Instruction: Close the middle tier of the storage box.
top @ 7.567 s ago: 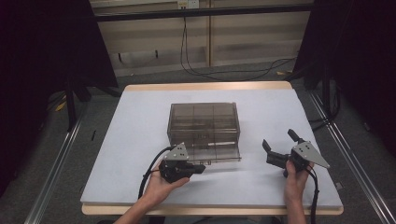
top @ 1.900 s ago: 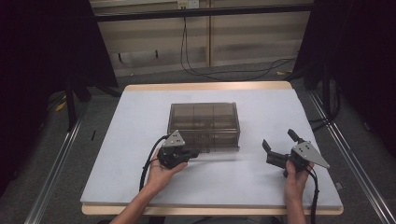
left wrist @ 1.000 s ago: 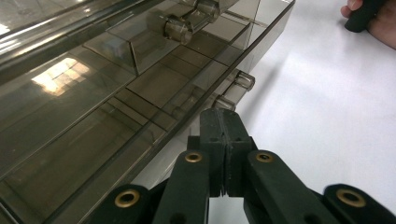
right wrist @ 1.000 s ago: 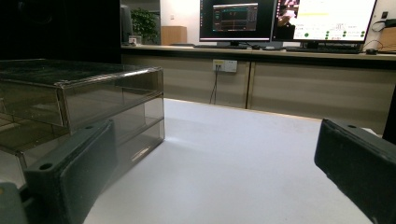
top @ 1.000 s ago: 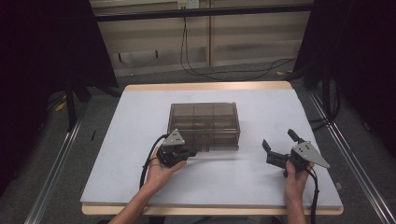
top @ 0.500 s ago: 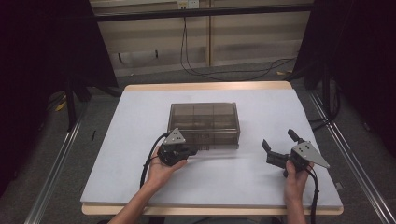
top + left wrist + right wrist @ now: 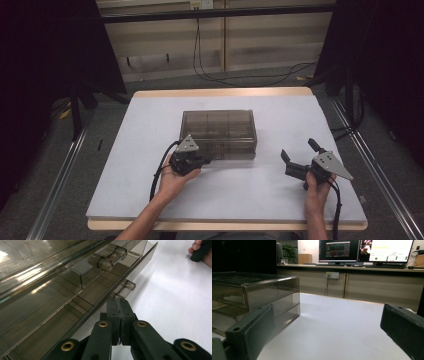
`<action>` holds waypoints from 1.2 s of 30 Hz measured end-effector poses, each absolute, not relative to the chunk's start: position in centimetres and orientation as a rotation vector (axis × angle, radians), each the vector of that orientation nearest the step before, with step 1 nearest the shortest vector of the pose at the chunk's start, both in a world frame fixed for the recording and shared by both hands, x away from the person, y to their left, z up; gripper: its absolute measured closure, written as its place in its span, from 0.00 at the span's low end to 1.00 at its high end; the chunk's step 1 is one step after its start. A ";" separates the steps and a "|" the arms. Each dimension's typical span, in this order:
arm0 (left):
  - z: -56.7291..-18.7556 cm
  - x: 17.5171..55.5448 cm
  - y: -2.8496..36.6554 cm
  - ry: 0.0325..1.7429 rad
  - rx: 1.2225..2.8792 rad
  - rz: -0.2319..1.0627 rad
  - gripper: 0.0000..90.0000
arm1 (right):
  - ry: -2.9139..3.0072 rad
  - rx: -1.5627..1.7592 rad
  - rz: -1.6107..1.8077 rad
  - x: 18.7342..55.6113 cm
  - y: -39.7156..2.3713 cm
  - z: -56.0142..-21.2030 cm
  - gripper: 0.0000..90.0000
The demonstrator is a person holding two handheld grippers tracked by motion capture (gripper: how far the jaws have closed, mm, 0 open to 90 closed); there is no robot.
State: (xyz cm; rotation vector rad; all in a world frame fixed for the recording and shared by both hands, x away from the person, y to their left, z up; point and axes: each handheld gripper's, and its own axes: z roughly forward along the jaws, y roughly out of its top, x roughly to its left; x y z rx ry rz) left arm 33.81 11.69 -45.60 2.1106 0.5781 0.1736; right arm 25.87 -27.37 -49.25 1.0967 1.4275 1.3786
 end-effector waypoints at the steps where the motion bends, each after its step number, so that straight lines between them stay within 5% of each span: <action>1: -45.6 33.8 11.7 0.578 2.111 0.174 0.99 | 1.427 1.097 1.379 25.9 -27.4 -49.3 0.00; 36: -46.0 34.6 11.6 0.613 2.095 0.189 1.00 | 1.429 1.092 1.380 25.9 -27.4 -49.3 0.00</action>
